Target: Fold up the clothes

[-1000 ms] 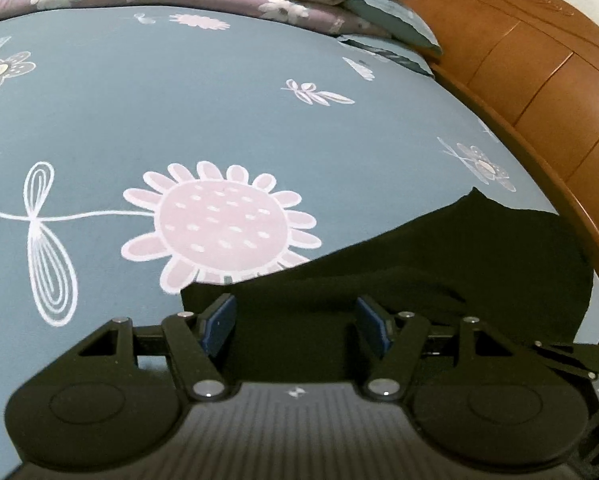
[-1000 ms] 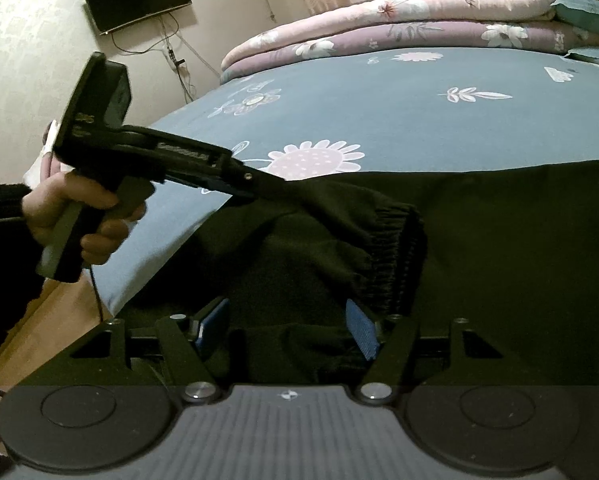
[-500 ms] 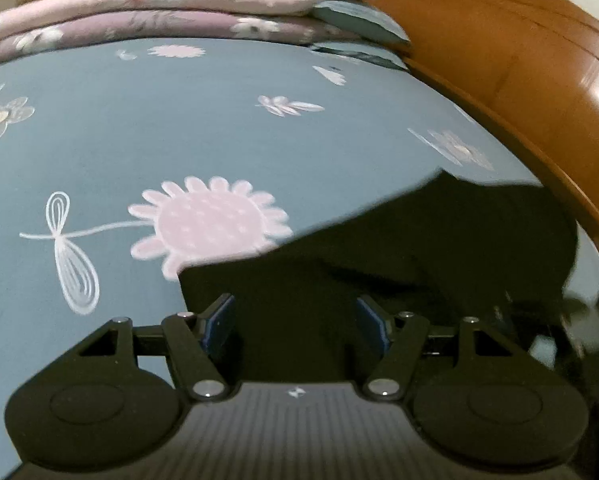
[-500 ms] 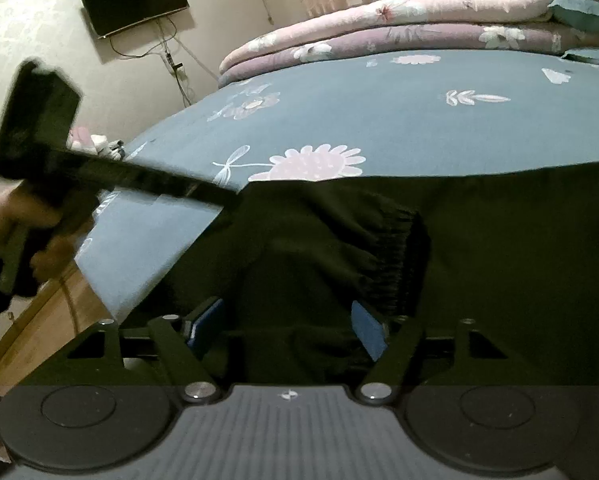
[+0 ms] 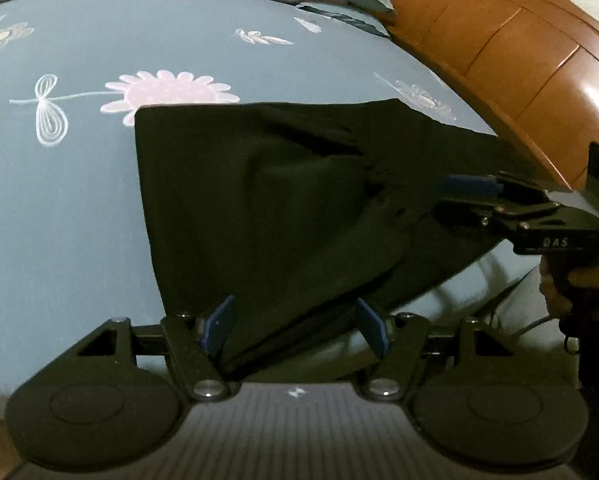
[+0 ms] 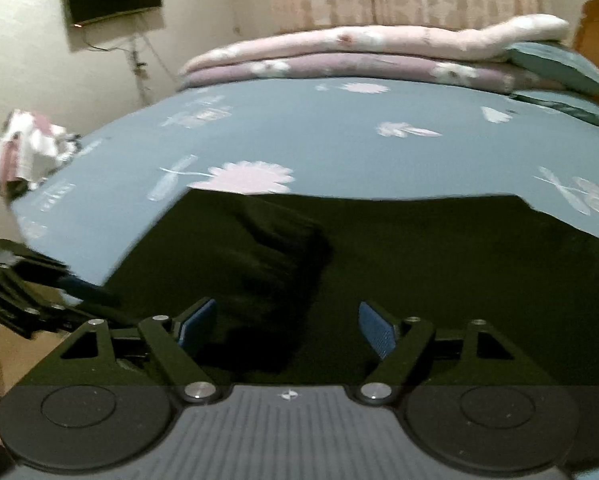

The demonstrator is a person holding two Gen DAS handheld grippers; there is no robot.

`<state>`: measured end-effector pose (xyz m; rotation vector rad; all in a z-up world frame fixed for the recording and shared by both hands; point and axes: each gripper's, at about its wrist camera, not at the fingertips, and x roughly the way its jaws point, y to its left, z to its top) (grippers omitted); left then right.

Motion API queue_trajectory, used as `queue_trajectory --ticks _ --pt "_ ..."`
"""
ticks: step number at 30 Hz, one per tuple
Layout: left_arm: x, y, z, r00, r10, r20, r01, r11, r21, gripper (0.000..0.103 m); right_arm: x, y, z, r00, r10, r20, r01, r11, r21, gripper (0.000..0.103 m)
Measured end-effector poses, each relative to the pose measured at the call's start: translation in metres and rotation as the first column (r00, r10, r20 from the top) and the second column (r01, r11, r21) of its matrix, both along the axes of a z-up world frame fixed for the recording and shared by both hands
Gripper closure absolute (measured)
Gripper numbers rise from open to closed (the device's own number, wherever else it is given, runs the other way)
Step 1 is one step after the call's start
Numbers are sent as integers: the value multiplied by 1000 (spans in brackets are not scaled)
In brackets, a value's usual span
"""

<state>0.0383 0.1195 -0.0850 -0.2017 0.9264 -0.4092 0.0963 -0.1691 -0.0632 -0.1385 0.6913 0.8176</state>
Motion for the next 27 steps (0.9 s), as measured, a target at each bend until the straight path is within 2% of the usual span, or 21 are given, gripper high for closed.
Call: queue_trajectory --ticks 8,12,14,19,22,27 --pt "7 -18 30 995 -51 88 52 999 -10 35 18 -40 -15 987 -158 -22 157 987 -42 16" --pt "23 -41 30 990 -85 109 86 996 0 35 25 -47 -29 979 -192 -66 189 981 -52 15" --pt "27 -50 24 990 -101 96 102 995 -6 35 25 -47 -35 977 -198 -81 193 979 -62 14" --pt "29 -67 8 991 -123 42 124 992 -12 35 18 -47 -42 981 -186 -56 181 980 -77 0" --pt "23 -67 -2 994 -113 -4 112 993 -31 35 13 -46 -46 984 -175 -32 172 981 -93 0" --pt "20 -66 12 993 -117 27 118 993 -23 35 6 -41 -50 985 -171 19 172 977 -126 0"
